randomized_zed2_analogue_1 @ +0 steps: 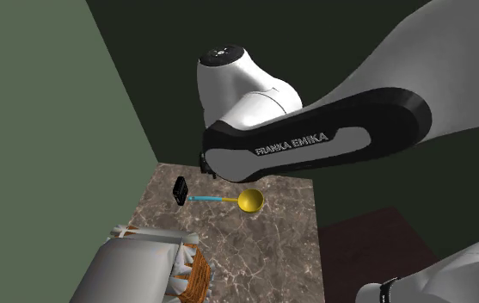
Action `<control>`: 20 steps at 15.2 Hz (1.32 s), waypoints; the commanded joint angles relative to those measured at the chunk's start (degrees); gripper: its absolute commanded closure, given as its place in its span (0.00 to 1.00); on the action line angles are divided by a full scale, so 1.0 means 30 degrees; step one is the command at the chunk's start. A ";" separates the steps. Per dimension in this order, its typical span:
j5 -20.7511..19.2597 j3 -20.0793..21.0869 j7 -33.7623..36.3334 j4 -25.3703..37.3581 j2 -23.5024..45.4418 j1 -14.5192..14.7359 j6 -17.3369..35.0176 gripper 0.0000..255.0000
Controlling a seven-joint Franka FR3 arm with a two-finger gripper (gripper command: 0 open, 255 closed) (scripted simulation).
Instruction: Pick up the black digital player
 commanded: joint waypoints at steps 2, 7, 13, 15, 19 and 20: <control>-0.1824 0.0738 0.2551 0.1566 0.2481 0.0131 0.0569 0.00; -0.5105 0.0713 0.6398 0.4579 0.6608 0.1416 0.0756 0.00; -0.7796 -0.0381 0.9535 0.9085 1.1254 0.3956 0.0138 0.00; -0.8166 -0.0664 0.9934 0.9808 1.2076 0.4423 0.0170 0.00; -0.8649 -0.1000 1.0293 0.9747 1.2749 0.4656 0.0837 0.00; -0.8770 -0.1086 1.0383 0.9743 1.2923 0.4716 0.1000 0.00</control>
